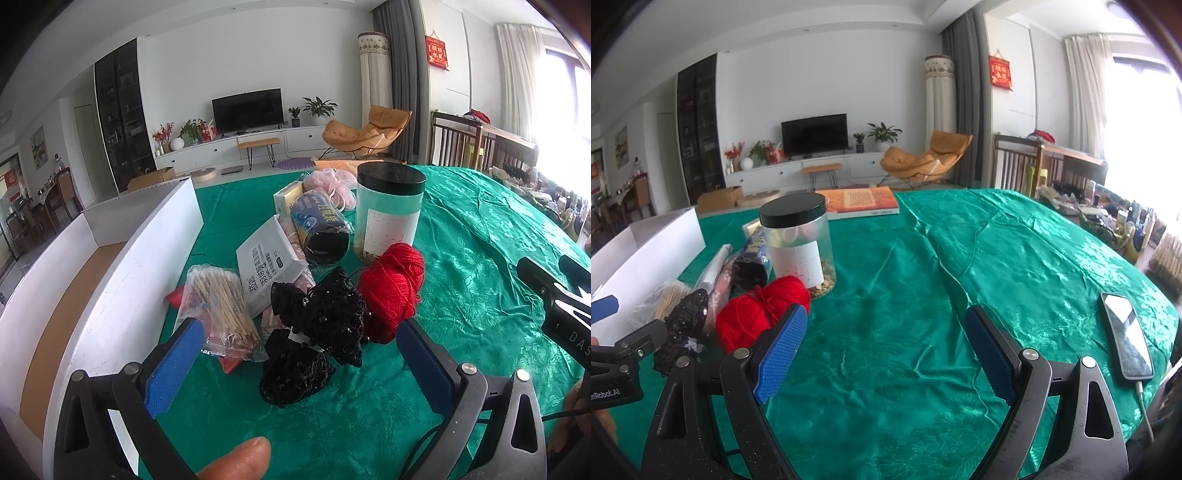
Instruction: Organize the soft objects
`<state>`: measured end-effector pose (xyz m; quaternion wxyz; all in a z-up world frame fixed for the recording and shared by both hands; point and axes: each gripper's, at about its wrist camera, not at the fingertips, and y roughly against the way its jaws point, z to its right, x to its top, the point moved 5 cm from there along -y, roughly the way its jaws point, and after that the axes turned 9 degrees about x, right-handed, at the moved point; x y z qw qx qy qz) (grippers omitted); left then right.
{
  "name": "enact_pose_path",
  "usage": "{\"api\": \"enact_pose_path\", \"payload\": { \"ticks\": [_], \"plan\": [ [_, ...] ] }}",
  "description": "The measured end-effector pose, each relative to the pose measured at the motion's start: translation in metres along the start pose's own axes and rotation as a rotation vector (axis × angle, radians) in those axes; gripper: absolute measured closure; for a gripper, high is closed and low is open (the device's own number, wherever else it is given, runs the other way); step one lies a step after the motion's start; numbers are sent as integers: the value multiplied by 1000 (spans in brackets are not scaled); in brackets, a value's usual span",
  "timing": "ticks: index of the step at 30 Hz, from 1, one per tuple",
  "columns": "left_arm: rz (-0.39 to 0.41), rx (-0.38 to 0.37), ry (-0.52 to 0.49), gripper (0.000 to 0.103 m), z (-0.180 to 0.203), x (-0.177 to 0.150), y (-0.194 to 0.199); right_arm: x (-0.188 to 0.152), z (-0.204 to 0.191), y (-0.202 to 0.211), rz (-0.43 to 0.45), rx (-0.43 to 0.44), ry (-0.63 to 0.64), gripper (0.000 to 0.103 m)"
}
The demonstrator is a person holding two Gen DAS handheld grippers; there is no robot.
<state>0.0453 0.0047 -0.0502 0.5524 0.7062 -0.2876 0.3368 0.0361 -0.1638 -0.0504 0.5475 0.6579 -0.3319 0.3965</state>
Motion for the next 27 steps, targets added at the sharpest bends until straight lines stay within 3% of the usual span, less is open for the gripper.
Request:
{"api": "enact_pose_path", "payload": {
  "ticks": [27],
  "plan": [
    [-43, 15, -16, 0, -2, -11, -9, -1, -3, -2, -10, 13, 12, 14]
  ]
}}
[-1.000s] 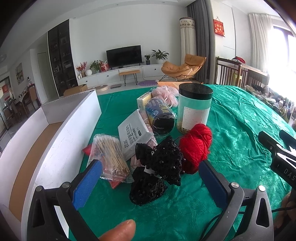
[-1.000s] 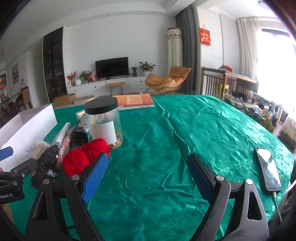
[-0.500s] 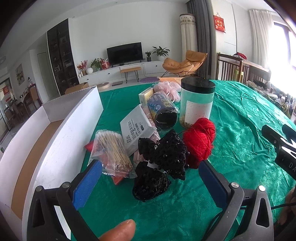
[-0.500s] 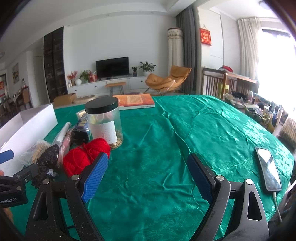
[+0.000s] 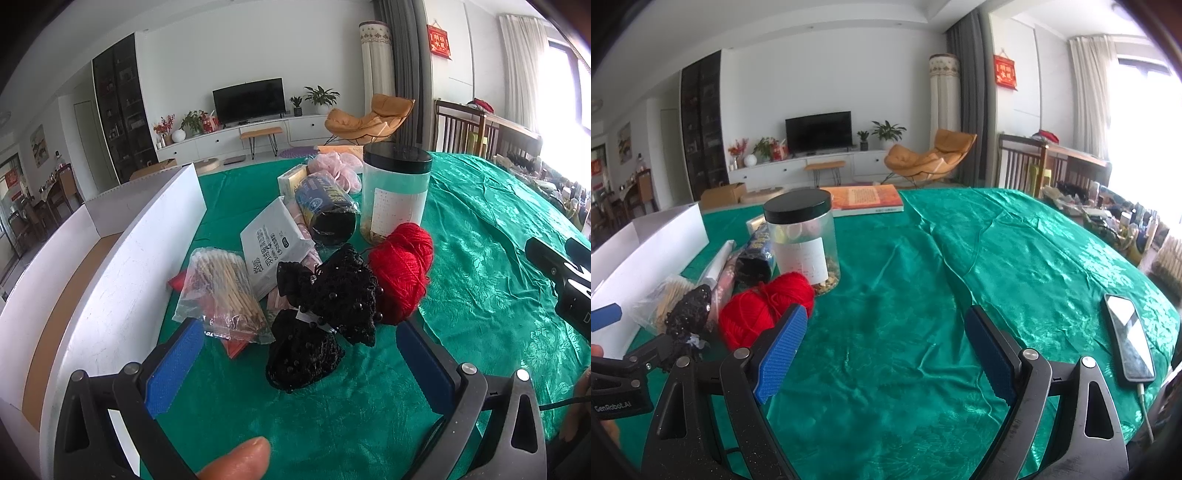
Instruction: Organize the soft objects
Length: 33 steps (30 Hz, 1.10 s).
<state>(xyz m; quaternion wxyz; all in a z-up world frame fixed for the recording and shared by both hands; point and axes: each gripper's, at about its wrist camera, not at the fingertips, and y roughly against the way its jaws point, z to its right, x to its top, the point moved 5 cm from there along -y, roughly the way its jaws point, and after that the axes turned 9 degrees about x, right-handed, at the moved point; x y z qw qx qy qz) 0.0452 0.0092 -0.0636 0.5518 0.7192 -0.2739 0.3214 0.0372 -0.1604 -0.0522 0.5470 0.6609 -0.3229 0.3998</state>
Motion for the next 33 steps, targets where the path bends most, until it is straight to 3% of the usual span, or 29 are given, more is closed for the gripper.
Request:
{"api": "enact_pose_path", "payload": {
  "ticks": [33],
  "plan": [
    [-16, 7, 10, 0, -6, -7, -3, 0, -1, -1, 4, 3, 4, 14]
  ]
}}
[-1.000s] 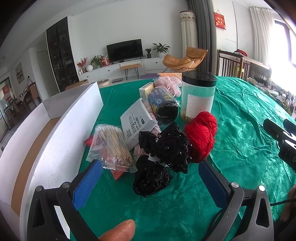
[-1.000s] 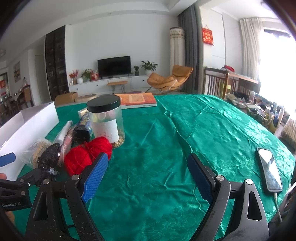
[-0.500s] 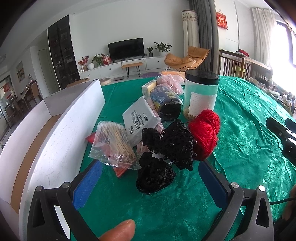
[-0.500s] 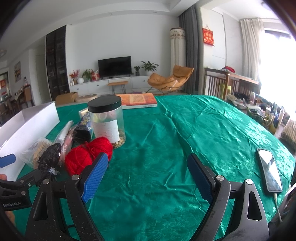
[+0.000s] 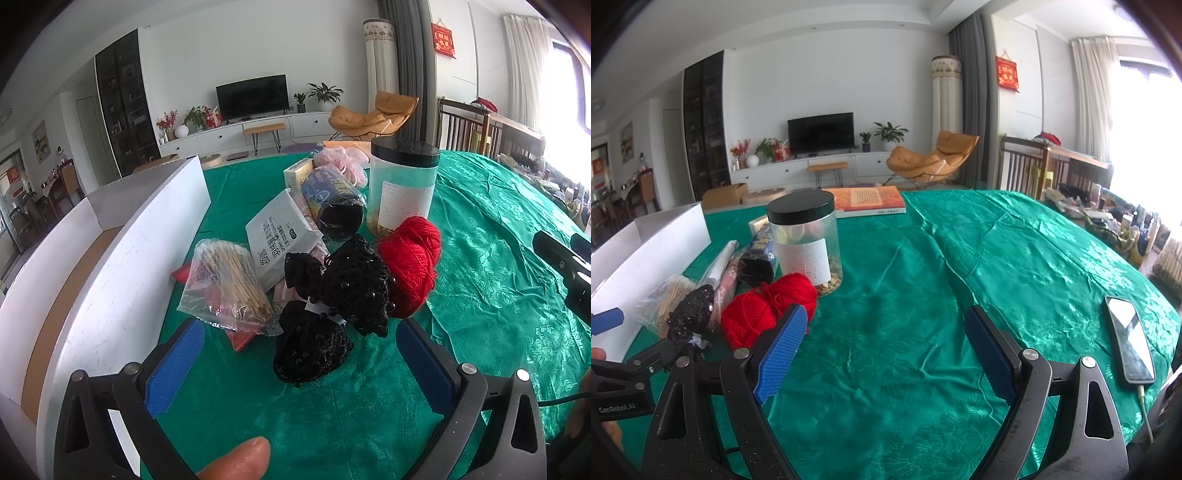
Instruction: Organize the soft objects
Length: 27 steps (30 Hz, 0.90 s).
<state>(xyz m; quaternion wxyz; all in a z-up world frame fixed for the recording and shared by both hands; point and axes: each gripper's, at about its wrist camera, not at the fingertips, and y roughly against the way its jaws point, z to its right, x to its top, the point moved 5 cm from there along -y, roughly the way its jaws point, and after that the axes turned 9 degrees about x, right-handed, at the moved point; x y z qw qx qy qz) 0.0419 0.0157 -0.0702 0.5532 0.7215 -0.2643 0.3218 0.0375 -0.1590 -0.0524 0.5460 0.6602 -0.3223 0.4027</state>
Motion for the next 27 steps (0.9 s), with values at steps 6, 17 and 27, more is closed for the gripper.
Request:
{"api": "enact_pose_path", "payload": {
  "ticks": [6, 17, 27],
  "plan": [
    [-1, -1, 0, 0, -1, -1, -1, 0, 0, 0, 0, 0, 0, 14],
    [-5, -1, -3, 0, -1, -3, -3, 0, 0, 0, 1, 0, 0, 14],
    [-12, 1, -5, 0, 0, -6, -3, -1, -1, 0, 1, 0, 0, 14]
  ]
}}
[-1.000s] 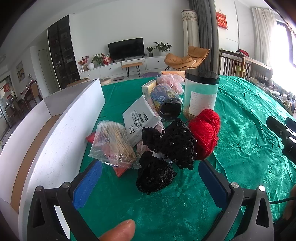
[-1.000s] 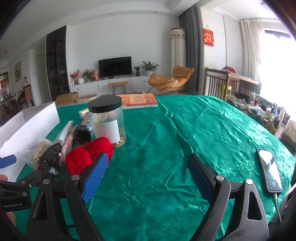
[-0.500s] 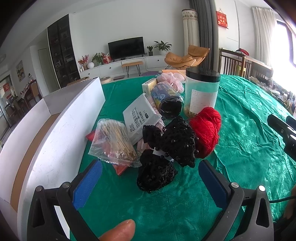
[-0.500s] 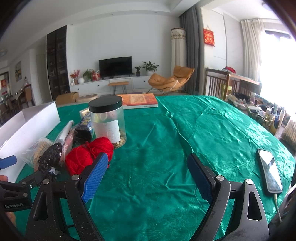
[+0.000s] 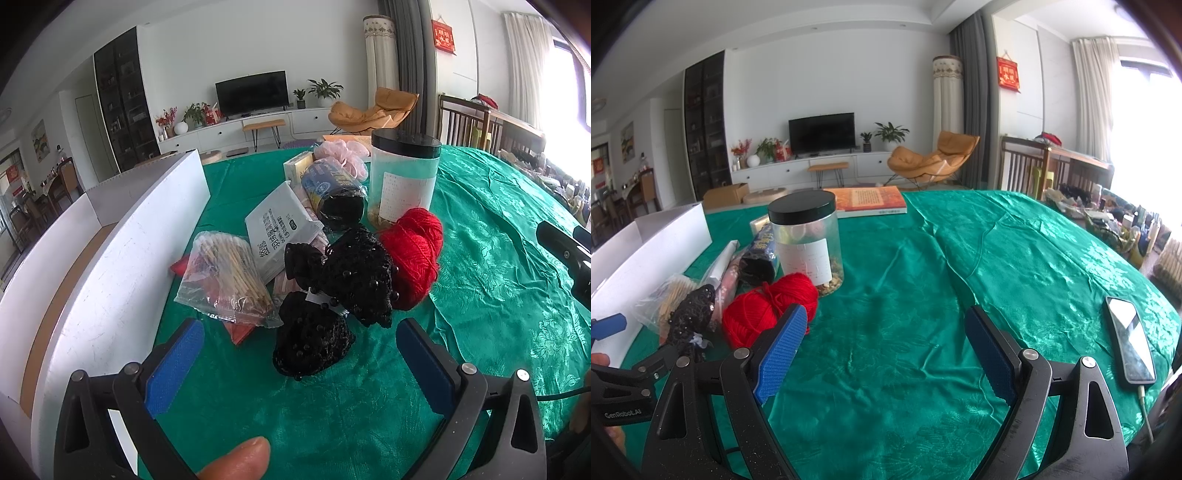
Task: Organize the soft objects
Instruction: 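Move the left tool toward the black crocheted bundle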
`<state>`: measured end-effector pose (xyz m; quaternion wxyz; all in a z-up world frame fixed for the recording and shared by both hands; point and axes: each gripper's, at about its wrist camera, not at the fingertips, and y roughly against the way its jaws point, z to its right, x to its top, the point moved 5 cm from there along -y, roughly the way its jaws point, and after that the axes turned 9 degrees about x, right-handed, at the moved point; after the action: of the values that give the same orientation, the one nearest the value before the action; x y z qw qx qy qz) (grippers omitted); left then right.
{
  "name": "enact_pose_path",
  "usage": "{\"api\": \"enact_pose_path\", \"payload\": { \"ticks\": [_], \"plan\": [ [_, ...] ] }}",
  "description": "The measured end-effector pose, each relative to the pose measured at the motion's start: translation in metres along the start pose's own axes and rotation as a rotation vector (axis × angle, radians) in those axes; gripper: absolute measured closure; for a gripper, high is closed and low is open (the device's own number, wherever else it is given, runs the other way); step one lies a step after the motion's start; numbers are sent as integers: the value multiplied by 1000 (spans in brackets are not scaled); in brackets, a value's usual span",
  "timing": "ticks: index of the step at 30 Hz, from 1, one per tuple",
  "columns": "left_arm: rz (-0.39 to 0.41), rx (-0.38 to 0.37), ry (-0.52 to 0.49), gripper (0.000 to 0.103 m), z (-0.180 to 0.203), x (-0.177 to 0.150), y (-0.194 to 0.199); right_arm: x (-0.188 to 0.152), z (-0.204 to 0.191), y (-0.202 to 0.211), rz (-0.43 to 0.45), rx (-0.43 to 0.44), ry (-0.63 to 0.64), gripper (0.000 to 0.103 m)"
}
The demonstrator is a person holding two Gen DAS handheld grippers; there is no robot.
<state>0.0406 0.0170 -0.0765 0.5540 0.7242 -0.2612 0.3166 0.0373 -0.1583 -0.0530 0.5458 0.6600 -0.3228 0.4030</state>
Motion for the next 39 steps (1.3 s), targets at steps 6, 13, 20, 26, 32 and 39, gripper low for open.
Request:
{"api": "enact_pose_path", "payload": {
  "ticks": [6, 13, 20, 26, 32, 39],
  "plan": [
    [0, 0, 0, 0, 0, 0, 0, 0, 0, 0, 0, 0, 0, 14],
    [-6, -1, -2, 0, 0, -4, -2, 0, 0, 0, 0, 0, 0, 14],
    [-12, -3, -6, 0, 1, -6, -3, 0, 0, 0, 0, 0, 0, 14],
    [-25, -7, -12, 0, 3, -8, -4, 0, 0, 0, 1, 0, 0, 14],
    [-43, -17, -18, 0, 5, -11, -9, 0, 0, 0, 1, 0, 0, 14],
    [-60, -23, -21, 0, 6, -14, -12, 0, 0, 0, 0, 1, 0, 14]
  ]
}}
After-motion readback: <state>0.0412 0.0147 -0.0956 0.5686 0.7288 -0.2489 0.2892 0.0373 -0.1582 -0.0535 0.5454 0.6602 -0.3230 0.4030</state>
